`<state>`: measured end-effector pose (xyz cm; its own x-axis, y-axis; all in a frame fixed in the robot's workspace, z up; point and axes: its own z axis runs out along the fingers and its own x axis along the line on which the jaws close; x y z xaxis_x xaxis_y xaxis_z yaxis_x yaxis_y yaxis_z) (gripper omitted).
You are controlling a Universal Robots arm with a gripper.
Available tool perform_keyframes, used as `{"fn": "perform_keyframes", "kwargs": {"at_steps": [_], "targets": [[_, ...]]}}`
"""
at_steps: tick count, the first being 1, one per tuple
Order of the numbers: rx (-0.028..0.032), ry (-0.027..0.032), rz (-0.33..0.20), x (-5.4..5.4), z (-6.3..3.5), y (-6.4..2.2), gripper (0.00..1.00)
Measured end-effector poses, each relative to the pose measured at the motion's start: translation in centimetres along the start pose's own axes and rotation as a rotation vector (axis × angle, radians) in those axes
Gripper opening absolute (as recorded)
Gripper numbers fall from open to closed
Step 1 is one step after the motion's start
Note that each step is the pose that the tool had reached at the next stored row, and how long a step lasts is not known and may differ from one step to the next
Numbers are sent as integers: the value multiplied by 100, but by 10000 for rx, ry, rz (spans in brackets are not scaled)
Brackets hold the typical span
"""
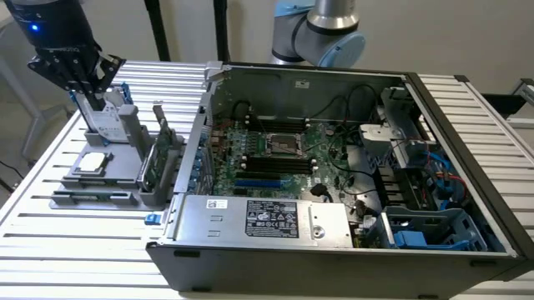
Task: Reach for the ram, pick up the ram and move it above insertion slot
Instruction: 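Reach for the ram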
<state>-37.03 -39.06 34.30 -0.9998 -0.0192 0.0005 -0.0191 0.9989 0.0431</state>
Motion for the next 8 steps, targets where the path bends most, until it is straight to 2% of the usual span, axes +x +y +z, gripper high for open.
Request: {"fn": "perform_keyframes", "kwargs": {"at_steps": [4,8], "targets": [[-5,-1,0,1,-1,-36,11],[-7,-1,0,4,-8,-204,11]]}}
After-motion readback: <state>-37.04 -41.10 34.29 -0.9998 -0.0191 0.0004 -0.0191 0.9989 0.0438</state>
